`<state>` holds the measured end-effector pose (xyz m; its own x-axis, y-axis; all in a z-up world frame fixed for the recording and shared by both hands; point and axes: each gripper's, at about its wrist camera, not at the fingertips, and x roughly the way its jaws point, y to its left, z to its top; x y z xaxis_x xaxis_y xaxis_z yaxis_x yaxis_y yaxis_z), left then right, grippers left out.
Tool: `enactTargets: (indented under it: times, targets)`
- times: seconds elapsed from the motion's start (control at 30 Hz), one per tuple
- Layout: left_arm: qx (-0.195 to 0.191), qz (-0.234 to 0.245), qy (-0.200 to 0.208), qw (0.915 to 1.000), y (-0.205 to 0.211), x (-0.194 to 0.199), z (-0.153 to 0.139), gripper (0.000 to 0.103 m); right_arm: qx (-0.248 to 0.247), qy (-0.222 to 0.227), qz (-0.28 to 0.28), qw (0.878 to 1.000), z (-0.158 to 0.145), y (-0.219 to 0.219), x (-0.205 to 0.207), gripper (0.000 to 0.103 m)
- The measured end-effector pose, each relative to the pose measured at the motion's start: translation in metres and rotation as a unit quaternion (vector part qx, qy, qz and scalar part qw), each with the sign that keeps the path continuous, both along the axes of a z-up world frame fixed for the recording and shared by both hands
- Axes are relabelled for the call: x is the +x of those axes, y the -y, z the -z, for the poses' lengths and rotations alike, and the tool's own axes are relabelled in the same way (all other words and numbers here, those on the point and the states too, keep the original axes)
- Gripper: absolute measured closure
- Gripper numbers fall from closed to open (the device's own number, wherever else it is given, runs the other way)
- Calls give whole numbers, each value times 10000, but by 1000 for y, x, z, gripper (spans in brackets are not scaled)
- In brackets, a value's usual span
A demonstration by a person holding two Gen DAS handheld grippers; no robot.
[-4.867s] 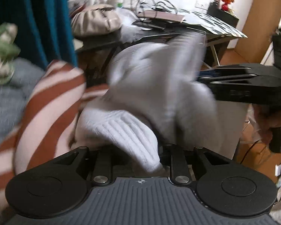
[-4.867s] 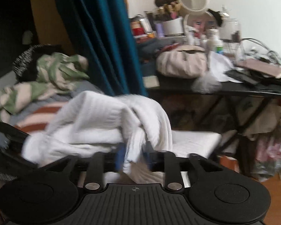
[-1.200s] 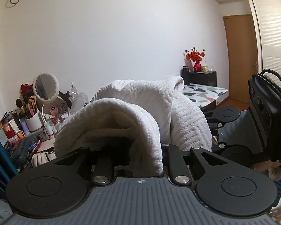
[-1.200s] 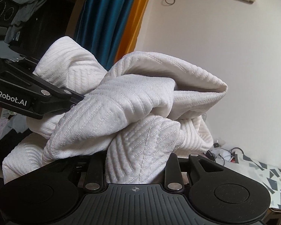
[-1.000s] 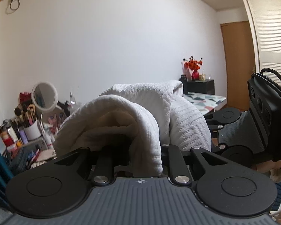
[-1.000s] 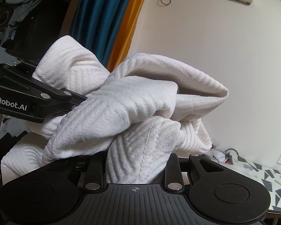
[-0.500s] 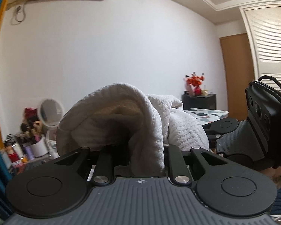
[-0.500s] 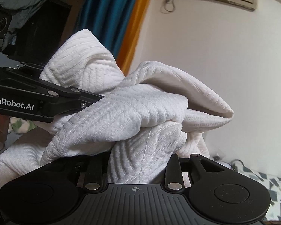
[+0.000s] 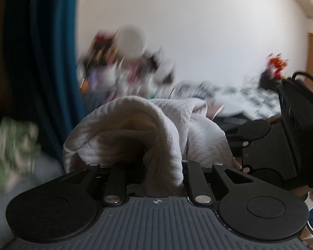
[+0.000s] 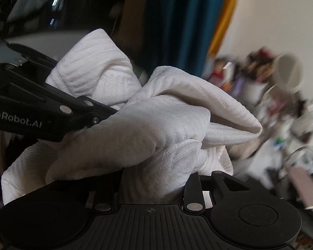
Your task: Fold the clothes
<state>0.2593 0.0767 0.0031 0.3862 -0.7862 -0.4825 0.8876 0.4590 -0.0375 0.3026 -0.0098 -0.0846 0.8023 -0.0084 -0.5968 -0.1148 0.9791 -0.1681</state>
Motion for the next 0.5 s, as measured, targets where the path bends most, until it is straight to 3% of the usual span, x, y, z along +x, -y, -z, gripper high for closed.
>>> enactTargets:
  times: [0.07,0.13,0.2,0.27,0.33,0.5]
  targets:
    - [250,-177,-314,9990,-9,18,35,84,-113,-397,-116,9991,29,-31,39,76]
    - [460,-339,-614,9965,-18,33,64,84,-314,-582,-254,9975,80,-47,60,74]
    - [603,-516,-909,9927,-29,48,85,84,-572,-611,-386,9957,85,-66,47,68]
    - [598,-677,-1182,9889,-44,60,99,82,-601,-569,-399,9958,101,-43,63,61]
    - [461,-702,-1380,9869,-57,66,100,81,-529,-492,-278,9970,83,-34,51,38]
    - [279,-653,-1671,9834,-81,81,97,75,-223,-214,-46,9995,29,-18,-3,26]
